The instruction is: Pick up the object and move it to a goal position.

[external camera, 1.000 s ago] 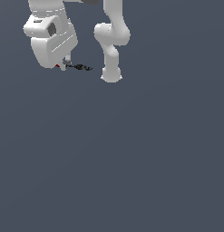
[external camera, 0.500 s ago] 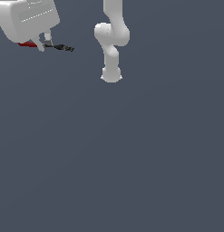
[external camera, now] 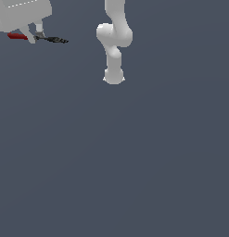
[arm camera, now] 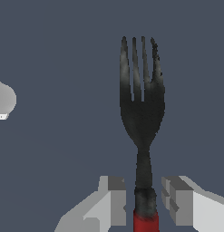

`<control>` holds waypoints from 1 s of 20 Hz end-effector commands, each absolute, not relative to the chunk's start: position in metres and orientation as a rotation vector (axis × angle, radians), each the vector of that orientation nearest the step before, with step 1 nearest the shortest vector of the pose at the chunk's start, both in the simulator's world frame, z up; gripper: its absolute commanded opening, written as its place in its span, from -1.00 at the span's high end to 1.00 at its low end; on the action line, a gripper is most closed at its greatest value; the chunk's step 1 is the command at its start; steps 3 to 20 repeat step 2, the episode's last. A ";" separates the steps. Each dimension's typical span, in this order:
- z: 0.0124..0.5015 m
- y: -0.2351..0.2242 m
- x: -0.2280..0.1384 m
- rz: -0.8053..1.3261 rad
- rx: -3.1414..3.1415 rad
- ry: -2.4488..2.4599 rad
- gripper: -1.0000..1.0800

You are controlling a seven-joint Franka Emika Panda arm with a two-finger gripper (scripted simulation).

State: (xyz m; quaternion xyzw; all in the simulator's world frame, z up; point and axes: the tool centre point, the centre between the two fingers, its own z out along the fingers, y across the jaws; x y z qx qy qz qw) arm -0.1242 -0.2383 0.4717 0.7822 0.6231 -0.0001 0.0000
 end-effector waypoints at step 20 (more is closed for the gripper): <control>0.473 -0.239 -0.124 0.000 2.457 1.958 1.00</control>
